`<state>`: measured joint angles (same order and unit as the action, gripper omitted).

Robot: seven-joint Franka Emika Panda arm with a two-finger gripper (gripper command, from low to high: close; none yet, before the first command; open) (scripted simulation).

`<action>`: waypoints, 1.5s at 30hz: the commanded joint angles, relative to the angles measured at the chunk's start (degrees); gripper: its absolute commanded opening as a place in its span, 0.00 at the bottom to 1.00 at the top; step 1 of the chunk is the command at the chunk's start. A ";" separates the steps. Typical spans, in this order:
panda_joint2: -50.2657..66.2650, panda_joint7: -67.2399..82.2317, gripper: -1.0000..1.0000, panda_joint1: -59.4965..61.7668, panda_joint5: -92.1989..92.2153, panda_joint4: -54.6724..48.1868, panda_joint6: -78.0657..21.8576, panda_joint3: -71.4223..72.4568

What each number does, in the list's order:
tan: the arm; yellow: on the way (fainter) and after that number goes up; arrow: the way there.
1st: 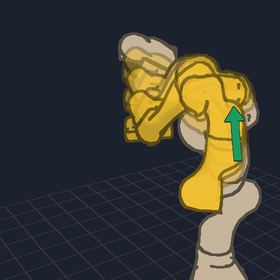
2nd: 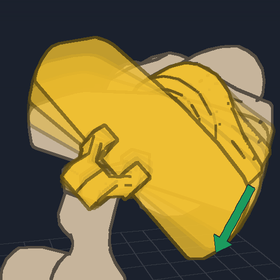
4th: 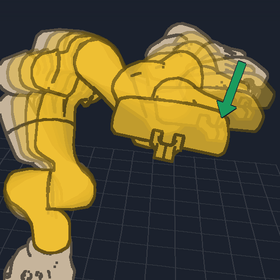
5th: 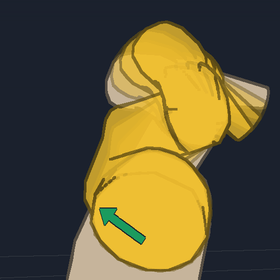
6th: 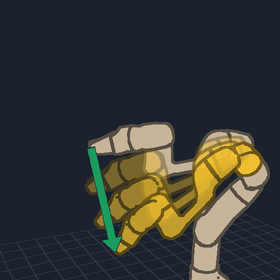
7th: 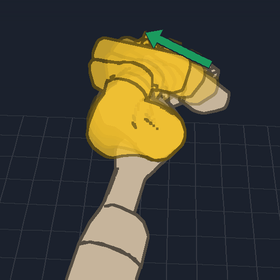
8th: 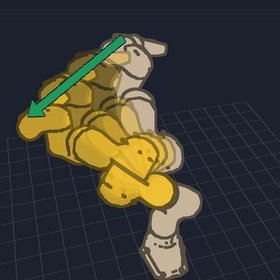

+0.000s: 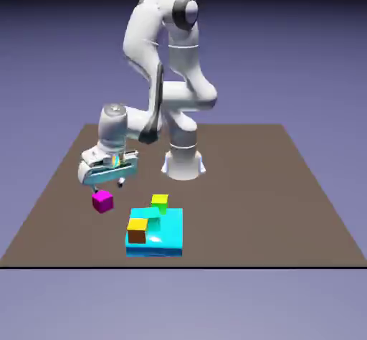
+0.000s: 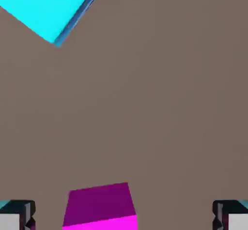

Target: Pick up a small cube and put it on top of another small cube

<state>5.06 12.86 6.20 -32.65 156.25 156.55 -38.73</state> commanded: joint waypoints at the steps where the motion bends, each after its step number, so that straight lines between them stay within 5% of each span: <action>1: 0.14 0.20 0.50 -0.15 -0.12 -0.02 -0.06 -0.14; 10: 16.18 1.95 0.50 6.65 4.55 -2.07 13.99 6.06; 11: 16.18 1.95 0.00 6.65 4.55 -2.07 13.99 6.06; 21: 0.14 0.20 0.00 -0.15 -0.12 -0.02 -0.06 -0.14; 34: -4.05 -19.34 0.00 -24.47 19.03 -21.57 -32.46 11.71; 39: -4.18 -19.95 0.00 -25.22 19.63 -22.24 -33.46 12.08; 44: 2.97 -18.67 0.00 -23.56 21.47 -18.14 -22.46 12.21; 45: 2.97 -18.67 1.00 -23.56 21.47 -18.13 -22.46 12.21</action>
<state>8.03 -5.81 -17.36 -11.17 138.12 134.09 -26.52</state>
